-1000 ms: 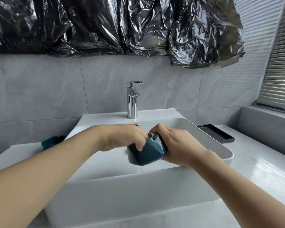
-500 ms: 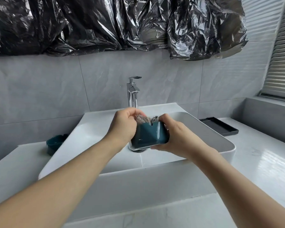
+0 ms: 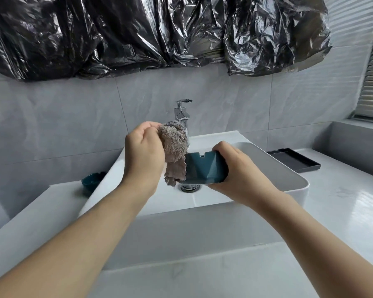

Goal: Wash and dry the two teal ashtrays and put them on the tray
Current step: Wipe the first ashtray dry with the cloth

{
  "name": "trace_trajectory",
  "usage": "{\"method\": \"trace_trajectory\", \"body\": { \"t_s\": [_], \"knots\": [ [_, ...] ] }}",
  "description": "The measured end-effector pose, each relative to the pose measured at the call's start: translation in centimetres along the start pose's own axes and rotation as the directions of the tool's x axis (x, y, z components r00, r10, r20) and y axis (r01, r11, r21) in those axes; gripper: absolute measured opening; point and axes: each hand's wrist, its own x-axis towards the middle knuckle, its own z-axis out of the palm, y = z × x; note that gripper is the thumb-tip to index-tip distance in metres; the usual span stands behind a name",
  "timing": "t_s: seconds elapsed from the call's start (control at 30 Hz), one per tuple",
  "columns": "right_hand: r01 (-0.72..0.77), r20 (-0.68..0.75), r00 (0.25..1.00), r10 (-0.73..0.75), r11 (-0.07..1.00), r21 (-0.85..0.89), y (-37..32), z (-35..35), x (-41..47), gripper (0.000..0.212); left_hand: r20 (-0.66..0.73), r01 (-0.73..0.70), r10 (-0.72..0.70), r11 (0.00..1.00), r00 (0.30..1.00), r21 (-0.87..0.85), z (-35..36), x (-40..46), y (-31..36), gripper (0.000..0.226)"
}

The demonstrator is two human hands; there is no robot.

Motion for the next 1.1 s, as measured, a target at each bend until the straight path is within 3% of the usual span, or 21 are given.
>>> {"method": "trace_trajectory", "body": {
  "t_s": [0.07, 0.13, 0.2, 0.3, 0.47, 0.63, 0.73, 0.93, 1.1],
  "knots": [
    [0.053, 0.0, 0.999, -0.053, 0.998, -0.026, -1.6, -0.7, -1.2, 0.043, 0.104, -0.029, 0.029, 1.0, 0.994, -0.004, -0.9, -1.8, 1.7, 0.029],
    [0.119, -0.026, 0.992, -0.12, 0.992, -0.045, -3.1, -1.5, -2.5, 0.04, 0.271, -0.025, 0.03, 0.999, 0.962, -0.023, -2.0, -3.9, 3.4, 0.044],
    [0.201, -0.074, 0.975, -0.207, 0.976, -0.081, -4.4, -2.4, -3.9, 0.044, 0.399, -0.109, 0.089, 0.994, 0.913, 0.029, -3.3, -6.4, 4.4, 0.047],
    [0.257, -0.089, 0.958, -0.274, 0.952, -0.165, -6.5, -3.2, -6.7, 0.055, 0.486, -0.317, 0.191, 0.929, 0.853, 0.191, -5.4, -9.7, 4.7, 0.042],
    [0.243, -0.005, 0.967, -0.253, 0.933, -0.264, -7.6, -2.4, -13.3, 0.037, 0.58, -0.354, 0.163, 0.905, 0.798, 0.234, -7.7, -14.4, 2.1, 0.022],
    [0.172, 0.072, 0.985, -0.157, 0.932, -0.32, -6.4, -0.7, -18.1, 0.032, 0.46, -0.501, 0.321, 0.793, 0.828, 0.346, -10.0, -17.9, -1.3, 0.011],
    [0.105, 0.048, 0.994, -0.094, 0.906, -0.409, -6.5, -0.1, -19.4, 0.042, 0.416, -0.431, 0.275, 0.834, 0.867, 0.346, -11.2, -19.0, -2.3, 0.007],
    [0.023, 0.031, 0.999, -0.008, 0.841, -0.54, -7.0, 2.4, -20.3, 0.047, 0.407, -0.403, 0.233, 0.822, 0.883, 0.403, -11.6, -20.6, -3.7, 0.011],
    [-0.025, 0.002, 1.0, 0.031, 0.836, -0.549, -6.9, 3.8, -20.0, 0.057, 0.38, -0.314, 0.158, 0.864, 0.911, 0.393, -11.4, -20.0, -4.6, 0.011]
  ]
}}
